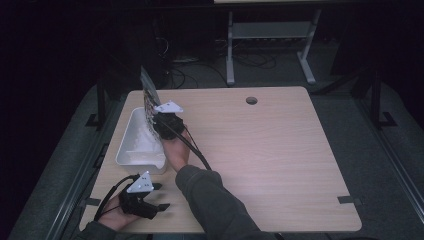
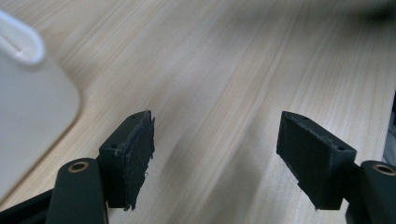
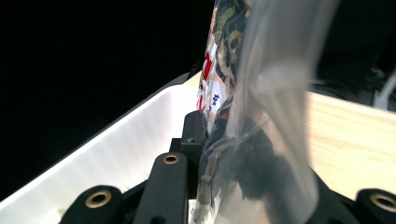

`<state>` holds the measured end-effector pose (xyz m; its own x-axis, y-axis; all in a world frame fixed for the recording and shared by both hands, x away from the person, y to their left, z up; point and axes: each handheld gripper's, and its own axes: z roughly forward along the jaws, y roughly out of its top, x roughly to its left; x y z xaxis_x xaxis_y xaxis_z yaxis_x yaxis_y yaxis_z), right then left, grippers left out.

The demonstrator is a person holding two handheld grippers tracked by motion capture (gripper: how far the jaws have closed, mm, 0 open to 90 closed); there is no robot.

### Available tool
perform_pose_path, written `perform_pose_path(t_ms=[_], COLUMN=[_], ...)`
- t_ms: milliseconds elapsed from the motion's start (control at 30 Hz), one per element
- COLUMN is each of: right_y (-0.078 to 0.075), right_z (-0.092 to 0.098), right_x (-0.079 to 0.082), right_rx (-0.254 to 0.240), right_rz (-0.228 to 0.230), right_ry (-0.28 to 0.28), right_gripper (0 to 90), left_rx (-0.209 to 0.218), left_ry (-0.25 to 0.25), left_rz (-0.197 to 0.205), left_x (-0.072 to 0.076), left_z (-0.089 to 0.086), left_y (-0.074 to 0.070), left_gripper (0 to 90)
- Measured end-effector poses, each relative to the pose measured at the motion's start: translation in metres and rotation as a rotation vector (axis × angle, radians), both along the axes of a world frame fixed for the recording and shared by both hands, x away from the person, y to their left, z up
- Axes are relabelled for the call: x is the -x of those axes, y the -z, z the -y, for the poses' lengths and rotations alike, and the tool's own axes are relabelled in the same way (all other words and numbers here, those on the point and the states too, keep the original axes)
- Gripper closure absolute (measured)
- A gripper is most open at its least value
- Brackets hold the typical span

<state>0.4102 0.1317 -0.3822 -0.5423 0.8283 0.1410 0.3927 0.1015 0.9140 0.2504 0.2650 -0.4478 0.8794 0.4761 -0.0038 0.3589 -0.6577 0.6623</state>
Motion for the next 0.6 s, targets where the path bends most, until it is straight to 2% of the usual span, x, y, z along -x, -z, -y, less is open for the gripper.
perform_pose_path(t_ms=[100,400,467,600], right_y=[0.001,-0.002,-0.002,-0.003], right_z=[0.001,0.003,0.006,0.012], right_x=[-0.002,-0.005,-0.007,-0.01], right_rx=[-0.033,0.0,0.001,-0.008], right_rz=[-0.024,-0.012,-0.021,-0.03], right_ry=[0.014,-0.044,-0.082,-0.12], right_gripper=[74.8,72.5,68.4,53.4], left_rx=[-0.002,-0.005,-0.004,-0.006], left_ry=[0.0,0.001,0.0,0.002], left_rz=[-0.001,0.0,0.0,0.0], left_x=[0.0,-0.001,-0.001,-0.001], left_z=[0.0,0.0,0.0,0.0], left_y=[0.0,0.001,0.001,0.001], left_gripper=[27.0,27.1,27.0,27.0])
